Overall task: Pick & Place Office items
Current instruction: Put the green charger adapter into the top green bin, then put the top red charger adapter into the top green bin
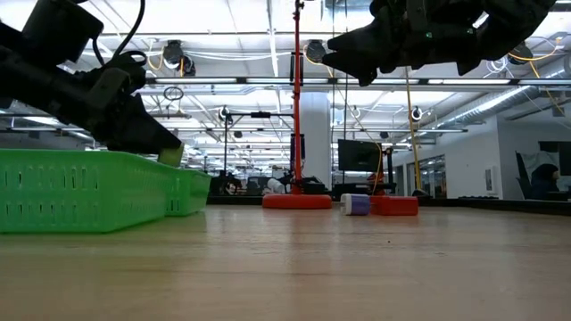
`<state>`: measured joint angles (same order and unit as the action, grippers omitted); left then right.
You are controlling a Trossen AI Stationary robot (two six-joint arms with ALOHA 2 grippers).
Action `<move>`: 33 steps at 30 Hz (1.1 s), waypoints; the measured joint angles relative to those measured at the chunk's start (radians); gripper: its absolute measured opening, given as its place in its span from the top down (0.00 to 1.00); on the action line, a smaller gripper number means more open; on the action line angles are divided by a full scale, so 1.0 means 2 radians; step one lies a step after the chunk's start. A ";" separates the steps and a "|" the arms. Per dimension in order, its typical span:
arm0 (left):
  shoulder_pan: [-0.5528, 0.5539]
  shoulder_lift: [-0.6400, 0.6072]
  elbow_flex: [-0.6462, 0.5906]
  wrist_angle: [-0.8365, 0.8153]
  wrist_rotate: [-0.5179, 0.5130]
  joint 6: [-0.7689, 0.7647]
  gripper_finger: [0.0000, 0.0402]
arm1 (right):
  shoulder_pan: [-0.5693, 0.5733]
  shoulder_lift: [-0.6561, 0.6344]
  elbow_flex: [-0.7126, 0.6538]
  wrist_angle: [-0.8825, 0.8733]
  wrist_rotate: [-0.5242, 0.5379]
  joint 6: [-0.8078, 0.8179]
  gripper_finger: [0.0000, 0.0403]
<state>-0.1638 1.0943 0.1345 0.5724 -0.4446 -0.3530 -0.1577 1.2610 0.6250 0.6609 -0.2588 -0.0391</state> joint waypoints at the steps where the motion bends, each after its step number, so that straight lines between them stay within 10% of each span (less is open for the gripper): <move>1: 0.000 0.000 0.000 0.000 0.000 0.000 0.56 | 0.000 0.000 0.000 0.000 0.000 0.000 0.47; 33: 0.000 0.000 0.000 0.126 0.000 0.025 0.43 | -0.017 0.000 0.000 -0.136 0.014 -0.050 0.47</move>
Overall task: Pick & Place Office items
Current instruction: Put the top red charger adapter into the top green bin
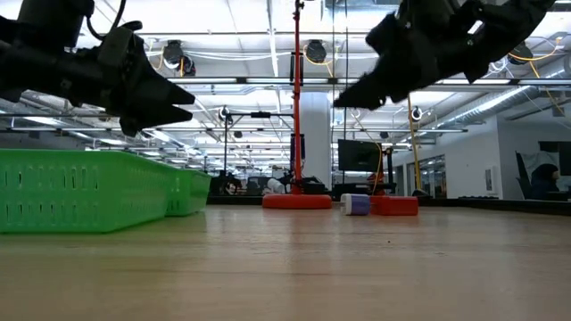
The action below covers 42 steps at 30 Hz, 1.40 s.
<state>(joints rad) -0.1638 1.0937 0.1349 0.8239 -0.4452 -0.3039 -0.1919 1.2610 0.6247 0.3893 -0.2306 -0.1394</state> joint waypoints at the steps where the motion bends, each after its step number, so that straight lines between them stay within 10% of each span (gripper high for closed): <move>1: 0.000 0.000 0.000 0.002 0.000 0.003 0.43 | -0.003 0.000 0.000 -0.017 0.018 -0.008 0.47; 8: 0.000 0.000 0.000 0.004 0.000 0.004 0.43 | -0.036 0.009 0.000 -0.118 0.180 -0.026 0.41; 19: 0.000 0.000 0.000 0.005 0.000 0.007 0.43 | -0.092 0.081 0.000 -0.137 0.151 -0.002 0.23; 42: 0.000 0.000 0.000 0.001 0.000 0.010 0.43 | -0.137 0.136 0.001 -0.163 0.087 -0.012 0.30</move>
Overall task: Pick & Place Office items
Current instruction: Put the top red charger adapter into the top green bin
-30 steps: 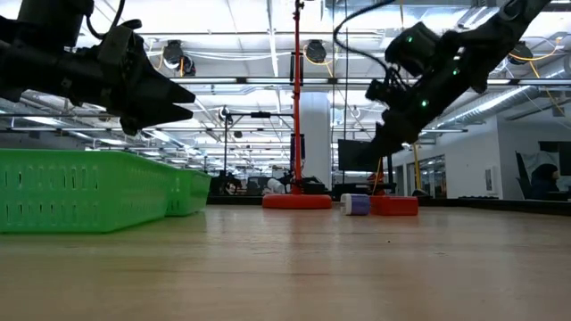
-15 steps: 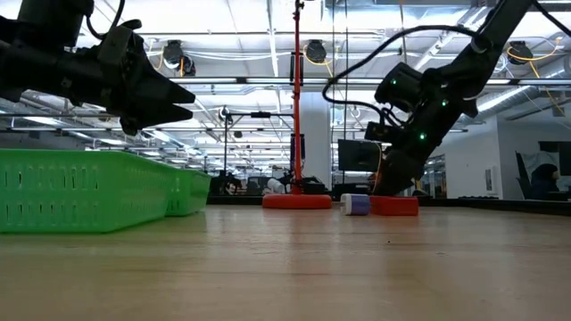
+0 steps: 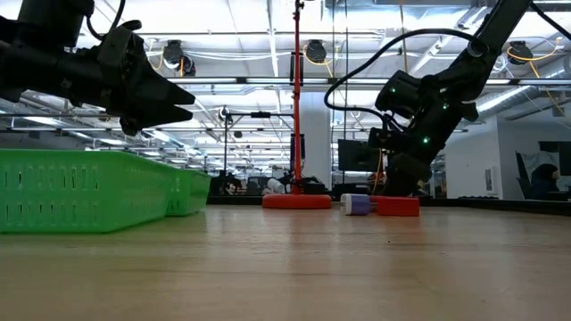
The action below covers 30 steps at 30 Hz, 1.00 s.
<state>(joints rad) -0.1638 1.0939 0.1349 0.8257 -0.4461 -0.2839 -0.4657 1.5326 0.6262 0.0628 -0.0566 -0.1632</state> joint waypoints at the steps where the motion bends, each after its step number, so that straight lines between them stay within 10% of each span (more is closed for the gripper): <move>1: 0.000 0.000 0.000 0.000 0.000 0.000 0.43 | 0.001 0.000 0.000 0.000 0.000 -0.002 0.31; 30: 0.000 0.000 0.000 0.000 0.000 0.000 0.43 | 0.002 0.001 -0.001 0.029 -0.014 -0.007 0.41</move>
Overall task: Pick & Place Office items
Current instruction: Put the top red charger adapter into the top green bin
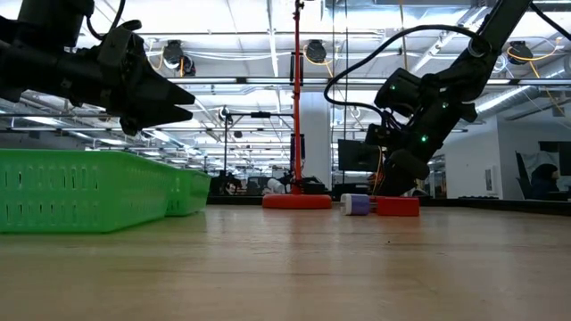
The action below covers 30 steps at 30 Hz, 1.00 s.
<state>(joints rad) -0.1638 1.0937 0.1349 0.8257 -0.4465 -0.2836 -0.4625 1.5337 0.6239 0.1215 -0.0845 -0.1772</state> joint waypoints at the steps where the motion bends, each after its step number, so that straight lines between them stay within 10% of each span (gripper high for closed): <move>1: 0.000 0.000 0.000 0.000 0.000 0.000 0.43 | 0.000 0.000 0.000 0.000 0.000 0.000 0.42; 30: 0.000 0.000 0.000 0.000 0.000 0.000 0.43 | 0.000 -0.002 0.001 -0.012 0.000 -0.011 0.47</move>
<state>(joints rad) -0.1638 1.0938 0.1349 0.8257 -0.4465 -0.2836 -0.4629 1.5302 0.6254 0.0980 -0.0851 -0.1995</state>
